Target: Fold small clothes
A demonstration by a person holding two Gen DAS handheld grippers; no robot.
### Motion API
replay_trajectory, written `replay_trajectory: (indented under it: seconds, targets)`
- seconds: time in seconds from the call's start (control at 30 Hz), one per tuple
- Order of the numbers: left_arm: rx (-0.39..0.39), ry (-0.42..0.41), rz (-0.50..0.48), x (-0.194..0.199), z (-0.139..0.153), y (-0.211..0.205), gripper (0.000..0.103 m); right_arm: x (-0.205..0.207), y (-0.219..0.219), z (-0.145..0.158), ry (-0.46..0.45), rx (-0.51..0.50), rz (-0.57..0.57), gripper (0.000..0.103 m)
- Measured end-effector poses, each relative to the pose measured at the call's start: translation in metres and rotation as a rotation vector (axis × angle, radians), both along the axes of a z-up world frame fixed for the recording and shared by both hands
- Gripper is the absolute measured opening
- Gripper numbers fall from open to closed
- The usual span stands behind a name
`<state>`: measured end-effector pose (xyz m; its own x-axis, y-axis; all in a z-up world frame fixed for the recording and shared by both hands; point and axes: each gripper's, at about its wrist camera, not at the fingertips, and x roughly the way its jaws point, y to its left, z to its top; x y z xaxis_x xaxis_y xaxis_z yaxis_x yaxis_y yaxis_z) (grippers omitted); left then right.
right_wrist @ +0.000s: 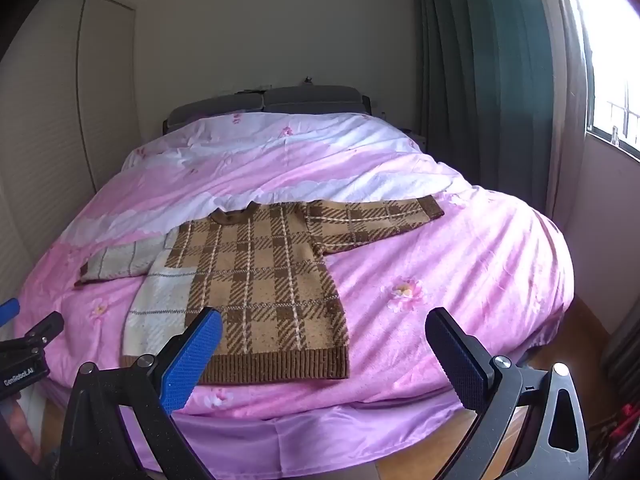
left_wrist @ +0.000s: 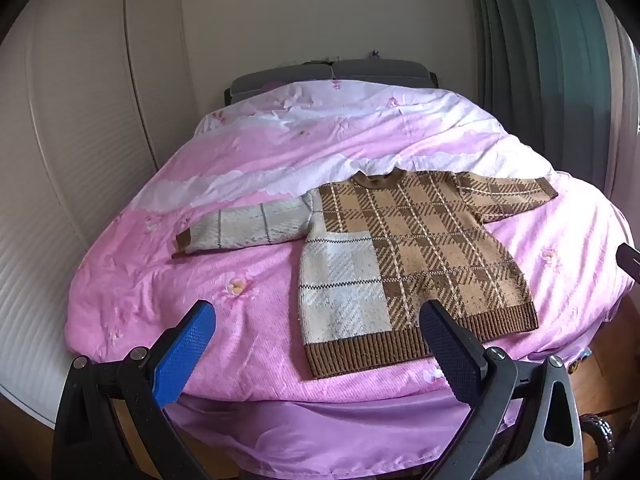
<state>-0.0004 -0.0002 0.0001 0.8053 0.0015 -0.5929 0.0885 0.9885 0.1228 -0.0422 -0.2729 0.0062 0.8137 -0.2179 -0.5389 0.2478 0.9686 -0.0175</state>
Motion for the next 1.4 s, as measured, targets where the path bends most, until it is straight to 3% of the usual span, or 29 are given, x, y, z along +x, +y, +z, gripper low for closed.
replay_trajectory:
  seconds: [1.27,1.4]
  targets:
    - [-0.039,0.034,-0.006,-0.004,-0.002,-0.001,0.103,-0.004,0.0,0.003,0.003,0.001,-0.003,0.103]
    - [-0.045,0.037,-0.007,-0.004,-0.003,-0.001,0.103,-0.008,0.003,-0.007,0.012,-0.004,-0.005,0.103]
